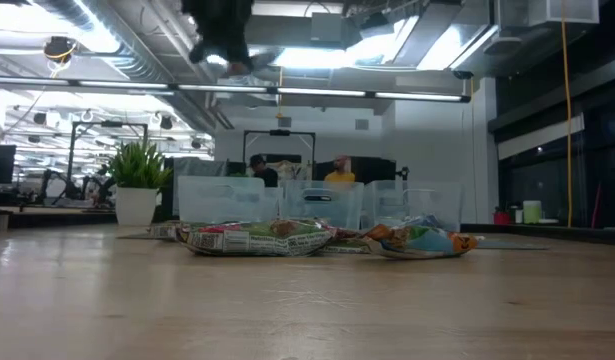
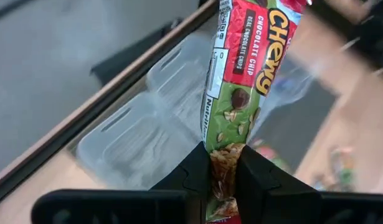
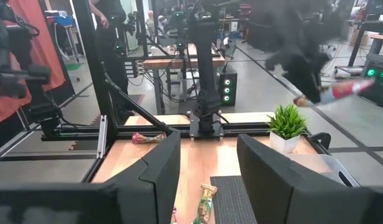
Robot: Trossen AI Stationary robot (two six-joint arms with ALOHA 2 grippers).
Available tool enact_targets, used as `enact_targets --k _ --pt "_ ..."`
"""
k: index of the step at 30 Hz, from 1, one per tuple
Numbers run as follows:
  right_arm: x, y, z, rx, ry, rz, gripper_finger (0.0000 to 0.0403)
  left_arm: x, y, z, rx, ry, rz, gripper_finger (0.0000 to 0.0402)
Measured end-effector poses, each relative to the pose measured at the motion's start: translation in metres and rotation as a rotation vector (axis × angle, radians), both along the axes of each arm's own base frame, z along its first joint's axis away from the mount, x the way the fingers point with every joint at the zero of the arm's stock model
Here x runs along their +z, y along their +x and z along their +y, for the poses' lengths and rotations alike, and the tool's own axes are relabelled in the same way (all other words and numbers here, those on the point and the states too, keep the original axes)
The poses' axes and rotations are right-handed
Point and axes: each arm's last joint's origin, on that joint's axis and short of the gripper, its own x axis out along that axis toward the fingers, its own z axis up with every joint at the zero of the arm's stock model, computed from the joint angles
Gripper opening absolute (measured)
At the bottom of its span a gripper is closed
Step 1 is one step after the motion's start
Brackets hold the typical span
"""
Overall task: Pick and place Granola Bars by type
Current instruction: Put the left red snack bar into the left transparent bin
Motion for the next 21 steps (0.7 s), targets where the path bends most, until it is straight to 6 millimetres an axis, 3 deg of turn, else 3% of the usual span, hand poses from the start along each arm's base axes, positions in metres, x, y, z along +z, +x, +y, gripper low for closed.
enact_targets --k 4,13,21 --pt "0.000 0.000 0.000 0.000 -0.002 0.003 0.0162 -0.027 0.008 0.019 -0.003 -0.046 0.139 0.0043" --pt "-0.001 0.000 0.000 0.000 0.000 0.006 0.0162 -0.087 0.034 0.041 -0.036 -0.102 0.350 0.0041" --pt "-0.001 0.000 0.000 0.001 0.003 0.012 0.0162 -0.115 0.046 0.049 -0.071 -0.146 0.434 0.0042"
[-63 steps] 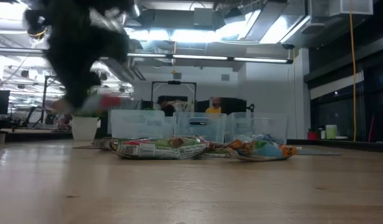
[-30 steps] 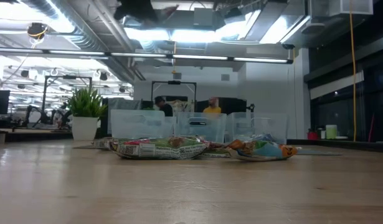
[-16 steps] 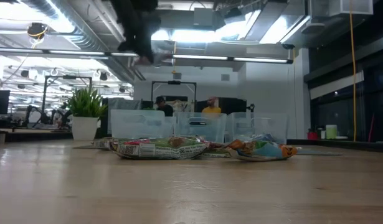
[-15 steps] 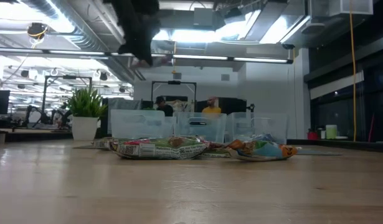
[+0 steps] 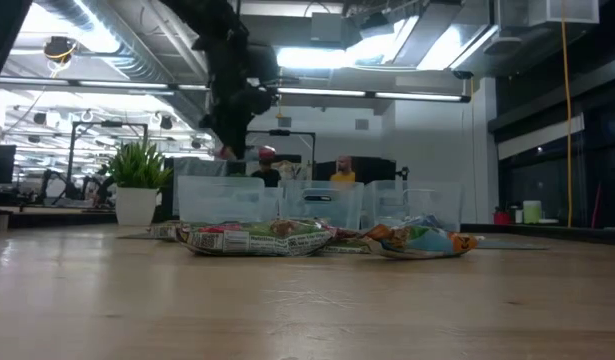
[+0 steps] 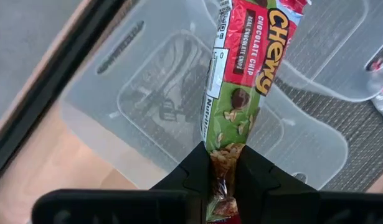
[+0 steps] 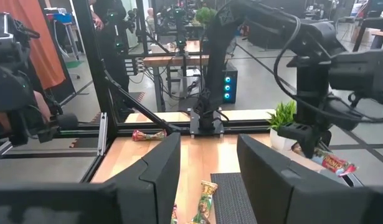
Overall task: Pick and place Granola Bars by type
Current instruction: Put the left red snack bar into the left transparent bin, then put the bottom middle red snack bar into the left transparent bin
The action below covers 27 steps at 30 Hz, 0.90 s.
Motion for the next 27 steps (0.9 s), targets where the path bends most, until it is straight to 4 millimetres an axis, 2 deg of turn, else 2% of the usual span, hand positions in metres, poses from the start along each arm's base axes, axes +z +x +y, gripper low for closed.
enact_targets --k 7,16,19,22,27 --pt "0.000 0.000 0.000 0.002 0.000 0.000 0.0162 -0.009 0.001 0.001 0.001 -0.025 0.041 0.0072" --pt "0.000 0.000 0.000 0.003 -0.002 0.000 0.0162 -0.007 -0.002 0.001 0.019 0.011 0.081 0.0129" --pt "0.000 0.000 0.000 0.003 -0.003 0.004 0.0162 0.008 -0.002 -0.005 0.004 0.018 0.039 0.0151" --pt "-0.001 0.000 0.000 0.003 -0.005 0.014 0.0162 0.033 0.000 -0.018 -0.035 0.005 -0.059 0.0168" --pt "-0.003 0.000 0.000 0.002 -0.010 0.026 0.0162 0.085 0.001 -0.057 -0.155 -0.024 -0.285 0.0180"
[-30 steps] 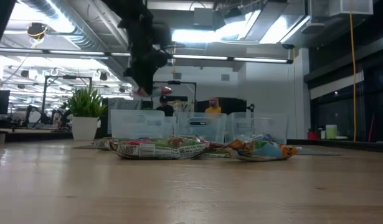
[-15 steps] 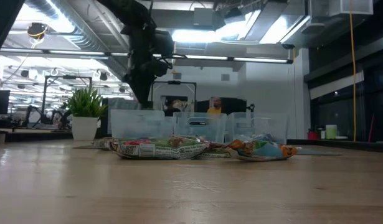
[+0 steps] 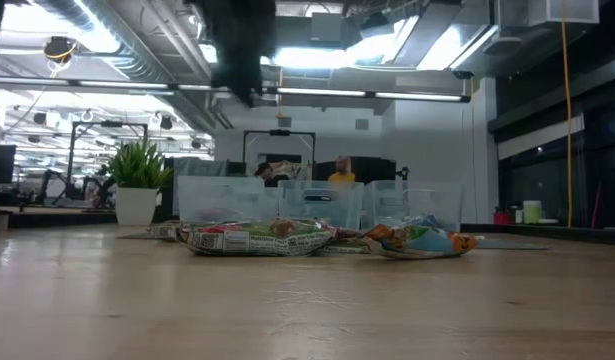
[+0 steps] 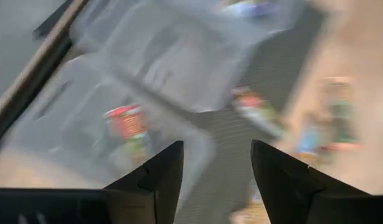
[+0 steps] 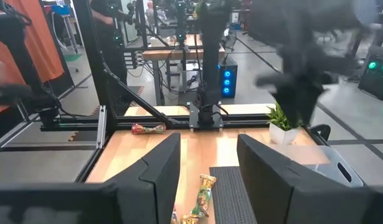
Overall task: Pick and place Granola Bars by type
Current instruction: Put the bottom middle red snack bar into the left transparent bin
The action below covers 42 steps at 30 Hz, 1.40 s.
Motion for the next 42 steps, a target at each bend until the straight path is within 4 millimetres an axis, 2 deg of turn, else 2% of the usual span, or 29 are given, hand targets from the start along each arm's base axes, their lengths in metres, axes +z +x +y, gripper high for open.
enact_targets --k 4,7,12,16,23,28,34,42 --pt "0.000 -0.001 0.000 -0.006 -0.003 -0.002 0.0162 0.035 -0.003 -0.041 -0.085 0.018 -0.123 0.0177" --pt "0.001 -0.002 -0.001 -0.008 -0.003 -0.008 0.0162 0.051 -0.006 -0.073 -0.150 0.017 -0.180 0.0176" --pt "0.003 -0.005 -0.002 -0.011 -0.024 -0.021 0.0162 0.056 -0.005 -0.122 -0.267 0.012 -0.188 0.0176" --pt "0.005 -0.008 -0.004 -0.059 -0.025 -0.034 0.0162 0.051 0.000 -0.154 -0.351 0.050 -0.147 0.0176" --pt "0.008 -0.014 -0.005 -0.070 -0.008 -0.057 0.0162 0.019 0.026 -0.196 -0.412 0.091 -0.016 0.0176" --pt "0.007 -0.016 -0.006 -0.069 -0.013 -0.042 0.0162 -0.019 0.054 -0.219 -0.336 0.100 0.110 0.0176" --pt "0.007 -0.016 -0.005 -0.041 -0.017 -0.041 0.0162 -0.073 0.082 -0.239 -0.257 0.077 0.264 0.0176" --pt "0.006 -0.016 0.000 0.134 -0.009 -0.029 0.0162 -0.120 0.098 -0.257 -0.230 0.092 0.381 0.0176"
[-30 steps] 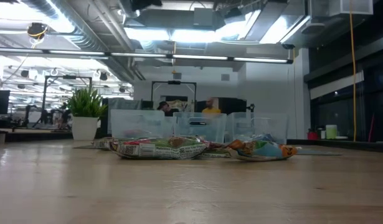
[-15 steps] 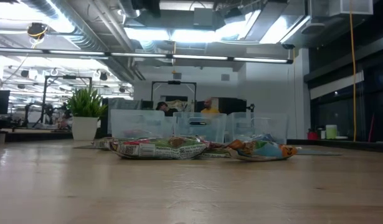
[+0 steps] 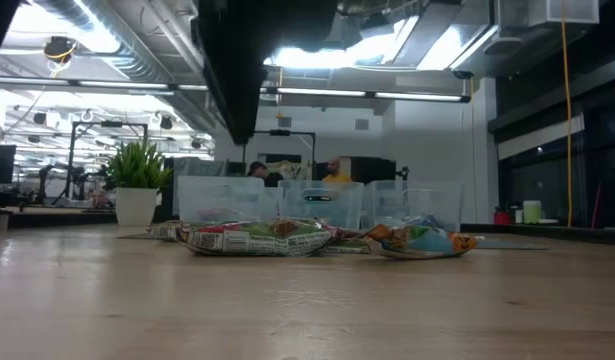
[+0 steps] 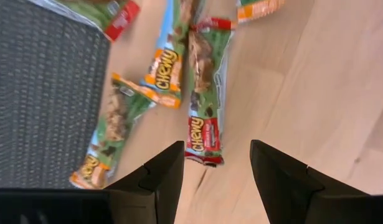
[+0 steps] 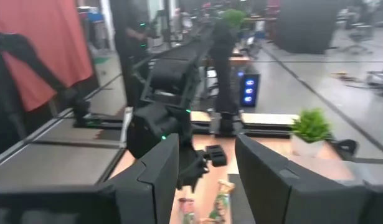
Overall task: Pick and place Granola Bars by type
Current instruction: Put the bottom middle red snack bar into the left transparent bin
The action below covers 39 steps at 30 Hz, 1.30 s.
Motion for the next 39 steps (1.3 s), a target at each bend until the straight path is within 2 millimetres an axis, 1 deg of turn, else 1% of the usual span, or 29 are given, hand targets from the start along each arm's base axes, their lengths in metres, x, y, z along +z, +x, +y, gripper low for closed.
enact_targets --k 4,9,12,14,17,23,29,32,36,39 --pt "-0.002 0.000 0.001 0.046 -0.002 0.020 0.0162 -0.016 0.005 -0.002 -0.003 -0.010 0.046 0.0176" --pt "-0.007 -0.001 0.001 0.047 -0.012 0.072 0.0162 -0.026 0.011 -0.005 -0.043 -0.089 0.057 0.0177" --pt "-0.009 -0.001 0.001 0.053 -0.013 0.088 0.0162 -0.030 0.013 -0.003 -0.036 -0.113 0.063 0.0188" --pt "-0.009 -0.001 0.001 0.053 -0.014 0.097 0.0162 -0.035 0.014 0.002 -0.004 -0.110 0.073 0.0198" --pt "-0.010 -0.002 0.001 0.057 -0.014 0.104 0.0162 -0.045 0.010 0.009 0.023 -0.095 0.112 0.0215" --pt "-0.010 -0.002 0.002 0.072 -0.016 0.108 0.0162 -0.059 0.004 0.013 0.027 -0.093 0.150 0.0236" --pt "-0.011 -0.002 0.002 0.073 -0.026 0.113 0.0162 -0.065 0.009 0.012 0.006 -0.120 0.090 0.0234" --pt "-0.011 -0.002 0.002 0.074 -0.037 0.111 0.0162 -0.066 0.010 0.015 0.008 -0.111 0.089 0.0234" --pt "-0.011 -0.002 0.002 0.074 -0.037 0.111 0.0162 -0.079 0.012 0.016 -0.007 -0.101 0.117 0.0234" --pt "-0.011 -0.002 0.002 0.073 -0.036 0.112 0.0162 -0.085 0.014 0.015 -0.023 -0.108 0.121 0.0232"
